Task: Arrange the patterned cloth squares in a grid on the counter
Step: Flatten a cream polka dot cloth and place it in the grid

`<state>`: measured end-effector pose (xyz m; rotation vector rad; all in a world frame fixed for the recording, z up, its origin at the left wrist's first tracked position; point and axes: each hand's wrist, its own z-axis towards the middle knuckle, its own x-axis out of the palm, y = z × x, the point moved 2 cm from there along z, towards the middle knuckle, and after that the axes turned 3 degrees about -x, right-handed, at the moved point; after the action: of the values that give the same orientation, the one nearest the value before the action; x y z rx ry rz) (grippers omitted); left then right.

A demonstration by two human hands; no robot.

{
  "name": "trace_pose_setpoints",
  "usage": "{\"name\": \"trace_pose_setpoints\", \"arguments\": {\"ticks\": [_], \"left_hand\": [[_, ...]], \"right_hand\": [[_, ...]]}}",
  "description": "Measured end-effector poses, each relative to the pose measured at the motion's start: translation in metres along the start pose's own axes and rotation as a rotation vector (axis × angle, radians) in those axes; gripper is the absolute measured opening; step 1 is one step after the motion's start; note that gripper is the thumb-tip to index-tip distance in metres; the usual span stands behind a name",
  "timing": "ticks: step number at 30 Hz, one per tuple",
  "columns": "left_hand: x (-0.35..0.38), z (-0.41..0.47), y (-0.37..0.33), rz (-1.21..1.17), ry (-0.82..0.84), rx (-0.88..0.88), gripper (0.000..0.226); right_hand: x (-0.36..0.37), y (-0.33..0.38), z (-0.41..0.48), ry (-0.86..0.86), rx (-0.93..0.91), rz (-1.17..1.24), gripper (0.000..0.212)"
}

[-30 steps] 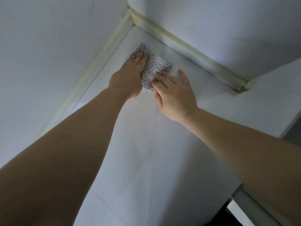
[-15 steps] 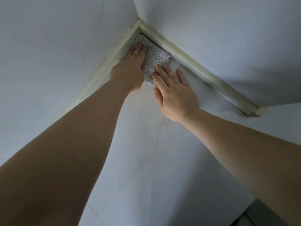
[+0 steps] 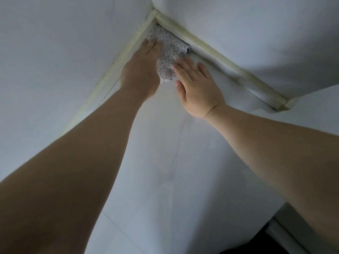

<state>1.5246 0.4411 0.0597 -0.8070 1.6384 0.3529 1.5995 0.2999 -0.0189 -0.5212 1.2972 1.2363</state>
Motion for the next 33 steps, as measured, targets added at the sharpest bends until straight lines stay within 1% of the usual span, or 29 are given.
{"name": "trace_pose_setpoints", "arguments": {"ticks": [2,4,7,9,12,14,17,21,23,27,30,33], "left_hand": [[-0.002,-0.024,0.004,-0.059,0.001,-0.027,0.085],[-0.002,-0.057,0.014,-0.141,-0.063,-0.074,0.082],[0.000,-0.115,0.029,-0.244,-0.148,-0.166,0.074],[0.002,-0.153,0.034,-0.288,-0.180,-0.231,0.067],[0.003,-0.220,0.036,-0.383,-0.193,-0.364,0.053],[0.006,-0.267,0.039,-0.458,-0.206,-0.456,0.049],[0.016,-0.343,0.049,-0.545,-0.222,-0.610,0.046],[0.034,-0.441,0.058,-0.584,-0.217,-0.795,0.042],[0.041,-0.484,0.058,-0.590,-0.240,-0.868,0.039],[0.053,-0.552,0.056,-0.642,-0.344,-0.959,0.035],[0.056,-0.598,0.059,-0.661,-0.439,-0.979,0.033],[0.057,-0.651,0.070,-0.671,-0.545,-0.995,0.034]], "right_hand": [[-0.003,0.003,-0.001,0.019,0.010,0.010,0.049],[-0.007,0.005,-0.002,0.025,-0.018,-0.027,0.048],[-0.016,0.012,-0.011,-0.031,-0.083,-0.109,0.043],[-0.026,0.030,-0.028,-0.082,-0.116,-0.043,0.039],[-0.043,0.089,-0.078,-0.135,-0.222,0.131,0.030],[-0.057,0.128,-0.118,-0.090,-0.284,0.256,0.028],[-0.077,0.173,-0.168,0.006,-0.283,0.391,0.029],[-0.088,0.227,-0.218,0.197,-0.308,0.532,0.030],[-0.089,0.255,-0.236,0.264,-0.364,0.589,0.030],[-0.092,0.311,-0.264,0.322,-0.513,0.647,0.029],[-0.099,0.355,-0.286,0.357,-0.575,0.616,0.029],[-0.111,0.396,-0.319,0.349,-0.642,0.613,0.029]]}}
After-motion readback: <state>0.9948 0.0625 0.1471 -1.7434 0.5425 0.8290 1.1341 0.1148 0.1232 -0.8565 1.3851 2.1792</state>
